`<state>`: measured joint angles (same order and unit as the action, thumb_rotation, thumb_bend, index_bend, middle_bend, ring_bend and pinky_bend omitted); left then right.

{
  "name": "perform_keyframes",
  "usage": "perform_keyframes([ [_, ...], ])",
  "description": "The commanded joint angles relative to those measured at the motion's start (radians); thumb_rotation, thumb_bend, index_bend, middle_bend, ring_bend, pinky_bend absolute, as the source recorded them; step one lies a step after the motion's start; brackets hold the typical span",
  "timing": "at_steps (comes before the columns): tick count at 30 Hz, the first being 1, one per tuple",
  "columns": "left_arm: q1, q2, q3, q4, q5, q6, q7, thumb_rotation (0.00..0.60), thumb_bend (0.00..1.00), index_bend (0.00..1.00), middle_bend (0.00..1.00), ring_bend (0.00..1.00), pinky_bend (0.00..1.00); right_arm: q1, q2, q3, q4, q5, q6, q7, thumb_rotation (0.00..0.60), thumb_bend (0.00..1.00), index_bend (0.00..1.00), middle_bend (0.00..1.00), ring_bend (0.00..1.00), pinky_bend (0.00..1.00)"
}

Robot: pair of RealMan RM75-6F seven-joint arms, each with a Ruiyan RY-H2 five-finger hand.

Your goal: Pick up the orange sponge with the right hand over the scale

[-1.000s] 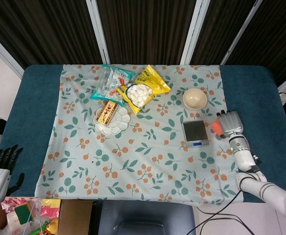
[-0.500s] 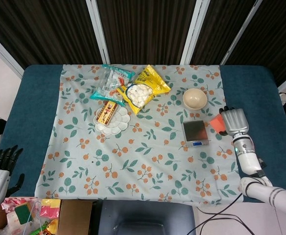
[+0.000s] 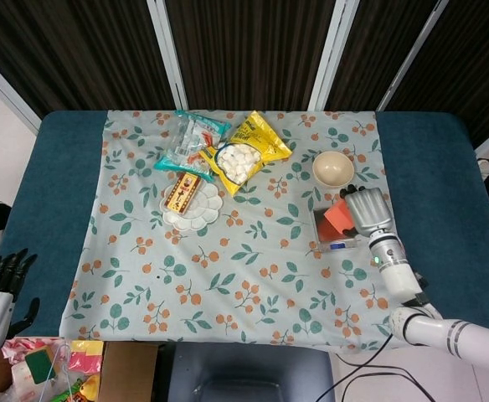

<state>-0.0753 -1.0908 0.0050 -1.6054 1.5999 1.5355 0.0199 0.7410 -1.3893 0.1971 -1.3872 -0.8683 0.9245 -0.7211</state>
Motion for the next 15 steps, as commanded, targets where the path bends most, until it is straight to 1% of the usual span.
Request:
perform_keyframes([
  [1, 0.002, 0.003, -0.002, -0.002, 0.001, 0.005, -0.005, 0.6, 0.45, 0.0, 0.0, 0.02, 0.03, 0.002, -0.025, -0.025, 0.001, 0.007, -0.001, -0.01, 0.6, 0.24, 0.73, 0.62, 0.61, 0.76],
  [4, 0.002, 0.005, -0.002, -0.002, 0.001, 0.004, -0.006, 0.6, 0.45, 0.0, 0.0, 0.02, 0.03, 0.027, -0.076, -0.026, 0.051, 0.017, -0.017, -0.014, 0.6, 0.24, 0.68, 0.57, 0.55, 0.72],
  [6, 0.002, 0.005, -0.002, -0.002, 0.002, 0.004, -0.007, 0.6, 0.45, 0.0, 0.0, 0.03, 0.03, 0.033, -0.09, -0.028, 0.07, 0.019, -0.015, -0.011, 0.6, 0.24, 0.63, 0.54, 0.52, 0.68],
  [7, 0.002, 0.005, -0.002, -0.003, 0.002, 0.005, -0.007, 0.6, 0.45, 0.0, 0.0, 0.03, 0.03, 0.033, -0.092, -0.03, 0.073, 0.018, -0.014, -0.009, 0.6, 0.24, 0.58, 0.52, 0.5, 0.65],
  [9, 0.002, 0.005, -0.003, -0.002, 0.002, 0.005, -0.008, 0.6, 0.45, 0.0, 0.0, 0.02, 0.03, 0.028, -0.043, -0.04, 0.025, 0.039, -0.022, -0.025, 0.6, 0.24, 0.47, 0.47, 0.44, 0.6],
  [11, 0.001, 0.006, -0.003, -0.002, 0.001, 0.003, -0.008, 0.6, 0.45, 0.0, 0.0, 0.02, 0.03, 0.034, -0.025, -0.043, 0.005, 0.061, -0.029, -0.038, 0.6, 0.24, 0.27, 0.37, 0.34, 0.52],
  [13, 0.0, 0.005, -0.002, -0.002, 0.001, 0.0, -0.009, 0.6, 0.45, 0.0, 0.0, 0.02, 0.03, 0.039, -0.016, -0.044, -0.007, 0.076, -0.032, -0.04, 0.6, 0.24, 0.12, 0.29, 0.25, 0.44],
  [14, 0.0, 0.005, -0.002, -0.002, 0.002, 0.0, -0.009, 0.6, 0.45, 0.0, 0.0, 0.02, 0.03, 0.041, -0.012, -0.045, -0.011, 0.08, -0.035, -0.037, 0.6, 0.24, 0.06, 0.25, 0.21, 0.39],
  [15, 0.0, 0.006, -0.002, -0.001, 0.003, 0.001, -0.009, 0.6, 0.45, 0.0, 0.0, 0.02, 0.03, 0.043, -0.008, -0.045, -0.015, 0.083, -0.037, -0.033, 0.6, 0.24, 0.04, 0.23, 0.19, 0.37],
])
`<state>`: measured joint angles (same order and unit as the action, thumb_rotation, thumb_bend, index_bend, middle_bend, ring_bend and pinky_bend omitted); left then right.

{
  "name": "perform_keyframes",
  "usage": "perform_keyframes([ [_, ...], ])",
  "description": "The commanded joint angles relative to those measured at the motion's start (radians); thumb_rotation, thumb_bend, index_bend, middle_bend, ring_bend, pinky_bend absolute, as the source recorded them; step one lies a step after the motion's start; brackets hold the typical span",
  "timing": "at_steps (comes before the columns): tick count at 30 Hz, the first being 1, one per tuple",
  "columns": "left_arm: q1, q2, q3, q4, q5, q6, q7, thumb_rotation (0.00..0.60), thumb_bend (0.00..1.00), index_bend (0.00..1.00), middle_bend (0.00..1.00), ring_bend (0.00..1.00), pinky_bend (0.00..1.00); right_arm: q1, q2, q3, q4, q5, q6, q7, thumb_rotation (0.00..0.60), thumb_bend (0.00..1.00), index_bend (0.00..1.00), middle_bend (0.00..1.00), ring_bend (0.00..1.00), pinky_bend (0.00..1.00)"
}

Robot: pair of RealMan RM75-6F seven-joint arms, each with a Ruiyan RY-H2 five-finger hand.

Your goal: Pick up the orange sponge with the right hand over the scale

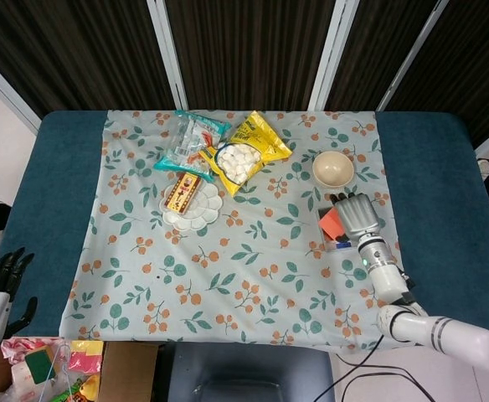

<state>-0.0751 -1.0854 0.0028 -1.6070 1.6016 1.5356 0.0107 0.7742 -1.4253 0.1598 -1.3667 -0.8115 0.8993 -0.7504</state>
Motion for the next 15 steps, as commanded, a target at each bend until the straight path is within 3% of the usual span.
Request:
perform_keyframes([
  [1, 0.0, 0.0, 0.0, 0.001, 0.002, 0.001, 0.0, 0.6, 0.45, 0.0, 0.0, 0.03, 0.03, 0.011, 0.032, -0.009, -0.039, 0.027, -0.013, 0.0, 0.6, 0.24, 0.01, 0.21, 0.17, 0.34],
  [11, 0.0, -0.001, -0.002, 0.0, 0.001, 0.002, -0.001, 0.6, 0.45, 0.0, 0.0, 0.02, 0.03, -0.002, 0.091, -0.027, -0.094, -0.001, 0.028, 0.035, 0.6, 0.24, 0.0, 0.13, 0.09, 0.26],
  [15, 0.002, 0.001, -0.002, -0.001, 0.004, 0.009, -0.002, 0.6, 0.45, 0.0, 0.0, 0.02, 0.03, -0.057, 0.155, -0.029, -0.176, -0.084, 0.114, 0.115, 0.6, 0.24, 0.0, 0.1, 0.06, 0.22],
])
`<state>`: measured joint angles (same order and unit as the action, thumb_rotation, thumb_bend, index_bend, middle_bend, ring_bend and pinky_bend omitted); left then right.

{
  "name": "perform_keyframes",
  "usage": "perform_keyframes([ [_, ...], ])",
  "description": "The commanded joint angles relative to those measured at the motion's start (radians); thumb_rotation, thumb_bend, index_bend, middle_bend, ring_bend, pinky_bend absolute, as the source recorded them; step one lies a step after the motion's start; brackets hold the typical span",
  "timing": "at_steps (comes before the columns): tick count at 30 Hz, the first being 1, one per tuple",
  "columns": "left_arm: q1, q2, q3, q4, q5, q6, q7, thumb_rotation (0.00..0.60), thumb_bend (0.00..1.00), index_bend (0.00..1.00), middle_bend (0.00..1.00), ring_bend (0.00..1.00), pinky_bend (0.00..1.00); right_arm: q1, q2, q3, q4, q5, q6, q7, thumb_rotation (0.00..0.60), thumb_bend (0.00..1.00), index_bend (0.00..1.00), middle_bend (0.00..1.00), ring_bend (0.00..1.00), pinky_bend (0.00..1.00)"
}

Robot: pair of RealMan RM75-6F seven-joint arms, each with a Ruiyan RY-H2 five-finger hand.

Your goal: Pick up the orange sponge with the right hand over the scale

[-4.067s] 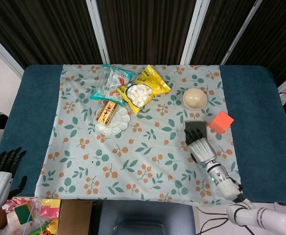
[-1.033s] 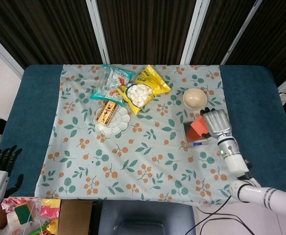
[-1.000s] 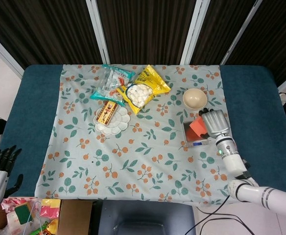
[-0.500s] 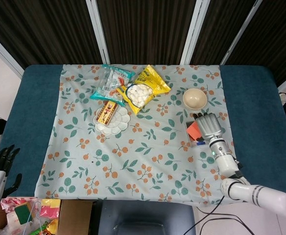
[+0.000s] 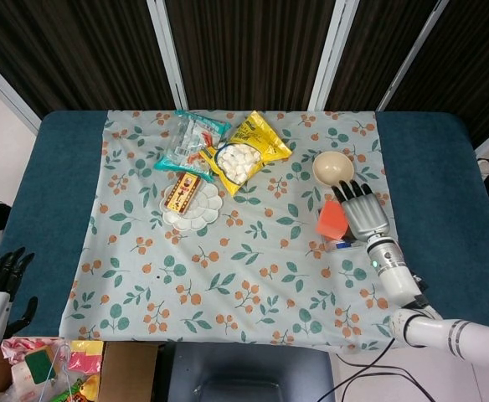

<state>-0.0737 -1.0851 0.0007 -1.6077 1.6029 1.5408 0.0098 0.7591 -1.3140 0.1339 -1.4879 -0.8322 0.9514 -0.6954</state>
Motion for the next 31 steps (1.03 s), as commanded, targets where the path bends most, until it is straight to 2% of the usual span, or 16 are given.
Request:
perform_keyframes([
  [1, 0.002, 0.001, 0.0, 0.0, 0.005, 0.007, -0.003, 0.6, 0.45, 0.0, 0.0, 0.02, 0.03, -0.066, 0.061, -0.007, -0.078, -0.1, 0.095, 0.091, 0.6, 0.24, 0.0, 0.09, 0.05, 0.2],
  [4, 0.004, 0.003, 0.0, -0.003, 0.013, 0.017, -0.007, 0.6, 0.45, 0.0, 0.0, 0.02, 0.03, -0.168, 0.12, -0.042, -0.157, -0.243, 0.231, 0.214, 0.6, 0.24, 0.0, 0.03, 0.01, 0.13],
  [9, 0.007, 0.003, 0.008, -0.008, 0.028, 0.022, -0.004, 0.6, 0.45, 0.0, 0.0, 0.02, 0.03, -0.366, 0.177, -0.161, -0.207, -0.48, 0.482, 0.341, 0.6, 0.24, 0.0, 0.0, 0.0, 0.02],
  [12, 0.004, -0.001, 0.012, -0.008, 0.033, 0.013, 0.004, 0.6, 0.45, 0.0, 0.0, 0.02, 0.03, -0.477, 0.172, -0.225, -0.194, -0.545, 0.591, 0.379, 0.6, 0.24, 0.0, 0.0, 0.0, 0.0],
  [15, 0.003, -0.003, 0.017, -0.011, 0.037, 0.007, 0.014, 0.6, 0.45, 0.0, 0.0, 0.02, 0.03, -0.577, 0.147, -0.257, -0.157, -0.575, 0.682, 0.464, 0.6, 0.24, 0.0, 0.0, 0.0, 0.0],
  [17, 0.003, -0.005, 0.019, -0.01, 0.041, 0.005, 0.019, 0.6, 0.45, 0.0, 0.0, 0.02, 0.03, -0.621, 0.125, -0.261, -0.11, -0.599, 0.727, 0.534, 0.6, 0.24, 0.0, 0.0, 0.0, 0.0],
  [21, 0.002, -0.009, 0.022, -0.012, 0.042, -0.002, 0.034, 0.6, 0.45, 0.0, 0.0, 0.02, 0.03, -0.657, 0.104, -0.255, -0.035, -0.685, 0.791, 0.588, 0.6, 0.24, 0.0, 0.0, 0.0, 0.0],
  [31, 0.005, -0.01, 0.024, -0.013, 0.043, 0.002, 0.044, 0.6, 0.45, 0.0, 0.0, 0.02, 0.03, -0.662, 0.103, -0.217, -0.045, -0.671, 0.704, 0.547, 0.6, 0.24, 0.0, 0.0, 0.0, 0.0],
])
